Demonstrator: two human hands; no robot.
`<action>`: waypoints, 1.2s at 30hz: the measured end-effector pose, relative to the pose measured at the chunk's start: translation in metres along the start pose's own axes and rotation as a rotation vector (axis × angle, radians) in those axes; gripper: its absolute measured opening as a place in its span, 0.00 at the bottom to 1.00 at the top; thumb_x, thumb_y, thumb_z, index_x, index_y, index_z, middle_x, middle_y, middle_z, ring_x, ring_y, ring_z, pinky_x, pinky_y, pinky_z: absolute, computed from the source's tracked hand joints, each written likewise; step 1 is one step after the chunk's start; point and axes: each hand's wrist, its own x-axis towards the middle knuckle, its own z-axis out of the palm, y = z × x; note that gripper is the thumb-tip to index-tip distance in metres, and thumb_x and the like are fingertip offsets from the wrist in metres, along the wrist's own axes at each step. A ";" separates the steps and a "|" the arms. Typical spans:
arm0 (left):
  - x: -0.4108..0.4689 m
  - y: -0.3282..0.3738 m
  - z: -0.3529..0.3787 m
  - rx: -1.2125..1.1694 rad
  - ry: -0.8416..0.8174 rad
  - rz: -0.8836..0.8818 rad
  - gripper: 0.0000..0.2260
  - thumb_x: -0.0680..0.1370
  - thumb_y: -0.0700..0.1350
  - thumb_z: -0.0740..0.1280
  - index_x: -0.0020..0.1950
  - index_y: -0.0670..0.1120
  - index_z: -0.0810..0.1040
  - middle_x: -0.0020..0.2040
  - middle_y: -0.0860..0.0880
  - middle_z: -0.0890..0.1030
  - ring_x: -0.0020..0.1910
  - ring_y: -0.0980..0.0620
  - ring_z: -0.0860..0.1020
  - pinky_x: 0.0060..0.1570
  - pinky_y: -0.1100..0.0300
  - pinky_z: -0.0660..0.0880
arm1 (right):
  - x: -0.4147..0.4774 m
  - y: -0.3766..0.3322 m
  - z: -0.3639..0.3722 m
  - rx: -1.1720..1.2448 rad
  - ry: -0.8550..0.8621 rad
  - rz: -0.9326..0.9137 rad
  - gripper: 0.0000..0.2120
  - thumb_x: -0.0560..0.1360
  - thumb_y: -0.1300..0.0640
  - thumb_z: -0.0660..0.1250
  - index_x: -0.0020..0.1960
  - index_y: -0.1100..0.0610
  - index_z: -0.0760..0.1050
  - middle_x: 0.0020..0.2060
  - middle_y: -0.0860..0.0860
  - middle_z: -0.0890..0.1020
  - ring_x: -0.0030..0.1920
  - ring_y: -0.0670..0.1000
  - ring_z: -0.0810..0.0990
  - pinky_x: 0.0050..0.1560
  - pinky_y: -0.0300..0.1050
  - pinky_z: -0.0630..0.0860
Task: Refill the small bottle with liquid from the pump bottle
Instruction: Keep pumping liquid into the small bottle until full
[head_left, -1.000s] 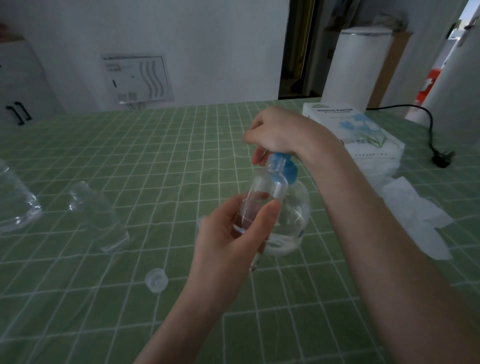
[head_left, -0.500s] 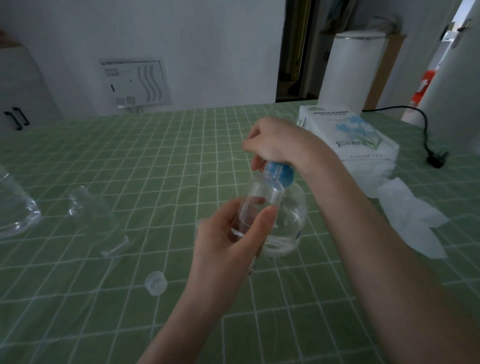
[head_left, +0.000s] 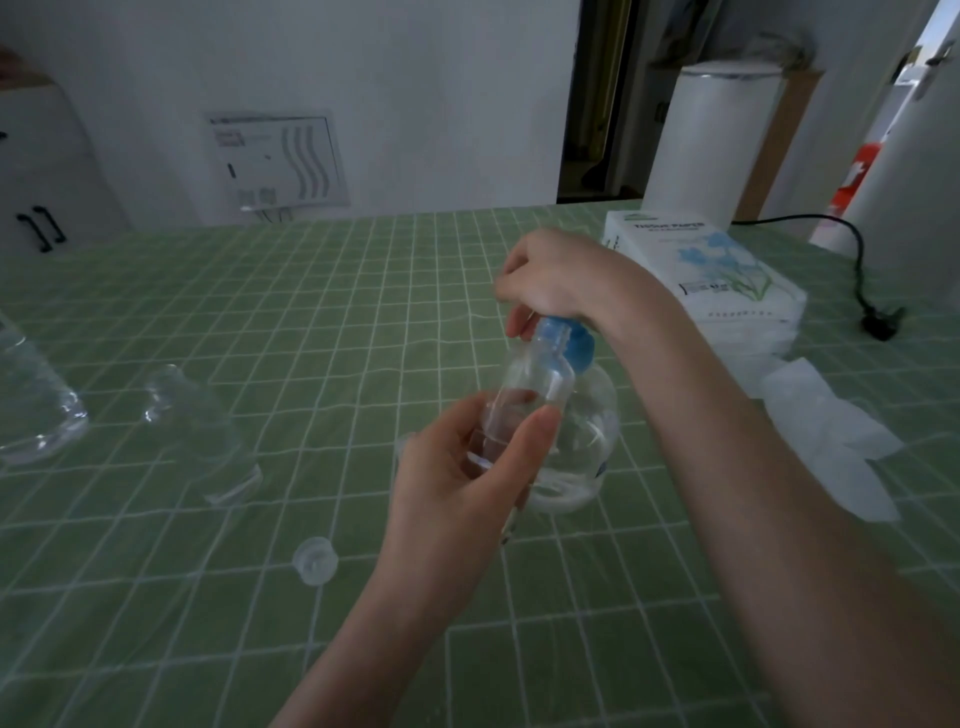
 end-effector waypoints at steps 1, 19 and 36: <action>0.000 0.000 0.000 0.001 0.000 -0.004 0.16 0.65 0.59 0.67 0.43 0.49 0.82 0.33 0.36 0.78 0.26 0.53 0.71 0.22 0.64 0.68 | 0.000 0.001 0.001 0.001 -0.009 0.006 0.14 0.79 0.60 0.60 0.62 0.65 0.74 0.53 0.60 0.83 0.54 0.59 0.82 0.61 0.54 0.76; 0.000 0.000 0.001 -0.011 0.004 0.013 0.14 0.67 0.57 0.68 0.44 0.50 0.82 0.33 0.41 0.81 0.29 0.53 0.75 0.26 0.67 0.70 | -0.002 -0.003 -0.005 0.017 0.009 -0.026 0.14 0.79 0.58 0.60 0.61 0.64 0.75 0.50 0.60 0.84 0.52 0.58 0.84 0.59 0.55 0.77; 0.000 -0.001 0.001 0.006 0.005 -0.001 0.13 0.68 0.59 0.68 0.45 0.52 0.82 0.33 0.41 0.79 0.30 0.53 0.74 0.27 0.67 0.70 | 0.000 -0.001 -0.007 0.003 0.072 -0.030 0.13 0.79 0.55 0.60 0.59 0.61 0.76 0.49 0.57 0.84 0.49 0.55 0.83 0.42 0.43 0.75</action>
